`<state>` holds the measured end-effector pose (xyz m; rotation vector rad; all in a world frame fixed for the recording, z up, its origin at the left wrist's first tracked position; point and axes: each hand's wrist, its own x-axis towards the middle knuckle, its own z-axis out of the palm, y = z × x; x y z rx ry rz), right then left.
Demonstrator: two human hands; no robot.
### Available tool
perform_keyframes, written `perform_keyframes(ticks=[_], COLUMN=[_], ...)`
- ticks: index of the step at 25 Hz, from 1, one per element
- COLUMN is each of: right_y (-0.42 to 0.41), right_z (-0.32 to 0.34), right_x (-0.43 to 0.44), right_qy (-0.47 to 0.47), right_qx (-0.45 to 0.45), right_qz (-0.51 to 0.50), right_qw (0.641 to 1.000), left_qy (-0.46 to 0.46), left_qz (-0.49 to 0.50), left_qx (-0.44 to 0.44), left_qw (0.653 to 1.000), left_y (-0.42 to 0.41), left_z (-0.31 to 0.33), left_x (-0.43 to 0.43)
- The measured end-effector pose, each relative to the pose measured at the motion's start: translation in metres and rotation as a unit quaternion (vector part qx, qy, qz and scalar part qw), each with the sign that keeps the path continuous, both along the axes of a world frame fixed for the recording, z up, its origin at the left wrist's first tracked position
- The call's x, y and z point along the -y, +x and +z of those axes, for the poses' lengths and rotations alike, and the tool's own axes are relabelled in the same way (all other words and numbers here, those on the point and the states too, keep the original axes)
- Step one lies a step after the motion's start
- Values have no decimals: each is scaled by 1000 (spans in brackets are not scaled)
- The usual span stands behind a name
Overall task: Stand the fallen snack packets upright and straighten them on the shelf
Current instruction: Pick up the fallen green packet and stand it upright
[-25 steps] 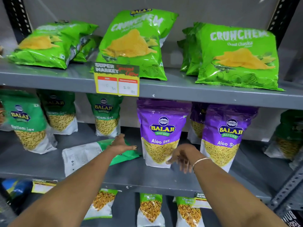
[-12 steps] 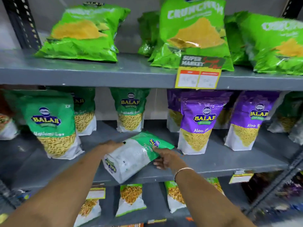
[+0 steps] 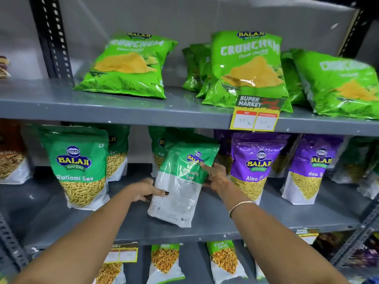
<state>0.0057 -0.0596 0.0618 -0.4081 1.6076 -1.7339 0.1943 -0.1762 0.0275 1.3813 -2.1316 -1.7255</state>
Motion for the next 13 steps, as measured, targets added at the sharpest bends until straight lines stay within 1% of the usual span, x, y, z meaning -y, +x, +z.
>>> perform_keyframes(ticks=[3, 5, 7, 9, 11, 13], right_y=[-7, -9, -13, -18, -22, -20], right_z=[12, 9, -4, -16, -26, -41], right_x=[17, 26, 35, 37, 32, 22], right_qy=[-24, -35, -49, -60, -30, 32], right_qx=[-65, -100, -135, -149, -180, -215], right_qz=[-3, -14, -6, 15, 45, 64], right_qw=[998, 994, 990, 987, 982, 974], left_qy=[-86, -134, -157, -173, -187, -199], left_qz=[35, 86, 137, 157, 169, 181], left_qx=[-44, -64, -73, -81, -78, -56], left_qw=[995, 985, 975, 969, 964, 961], left_y=[-14, -21, -26, -27, -28, -30], left_z=[-3, -13, -25, -35, -37, -38], left_x=[1, 0, -1, -2, -6, -10])
